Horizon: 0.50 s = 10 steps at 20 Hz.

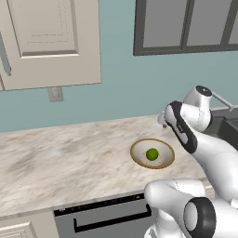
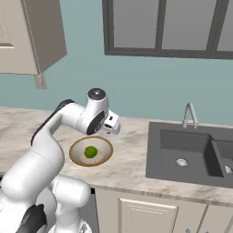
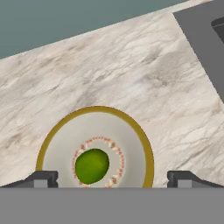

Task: Move the glass cup from next to the sink to the open cabinet. Then, move the bowl with the lime to the fridge to clear the area for faucet cleaning.

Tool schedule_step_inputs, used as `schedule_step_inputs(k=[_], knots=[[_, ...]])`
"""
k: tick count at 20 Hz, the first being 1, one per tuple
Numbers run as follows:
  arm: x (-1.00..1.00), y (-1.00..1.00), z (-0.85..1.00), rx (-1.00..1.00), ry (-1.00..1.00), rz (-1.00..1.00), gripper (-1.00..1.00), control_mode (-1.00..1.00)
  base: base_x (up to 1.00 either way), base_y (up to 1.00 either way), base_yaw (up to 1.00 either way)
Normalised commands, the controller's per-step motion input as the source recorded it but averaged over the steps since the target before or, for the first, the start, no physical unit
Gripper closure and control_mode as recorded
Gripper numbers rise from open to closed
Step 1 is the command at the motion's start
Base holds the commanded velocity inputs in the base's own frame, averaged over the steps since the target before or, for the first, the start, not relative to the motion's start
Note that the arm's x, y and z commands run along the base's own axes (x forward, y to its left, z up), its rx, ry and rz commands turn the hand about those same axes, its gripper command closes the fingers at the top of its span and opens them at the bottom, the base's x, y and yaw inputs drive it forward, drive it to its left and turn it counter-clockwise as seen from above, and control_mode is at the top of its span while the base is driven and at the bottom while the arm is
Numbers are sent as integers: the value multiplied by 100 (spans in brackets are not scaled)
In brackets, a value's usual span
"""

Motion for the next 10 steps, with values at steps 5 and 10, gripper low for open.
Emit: schedule_step_inputs(k=[5, 10], knots=[[-6, -99, -69, 37, 25, 0, -100, -100, 0, 0, 0], [-13, -56, -80, 55, 9, 0, -100, -100, 0, 0, 0]])
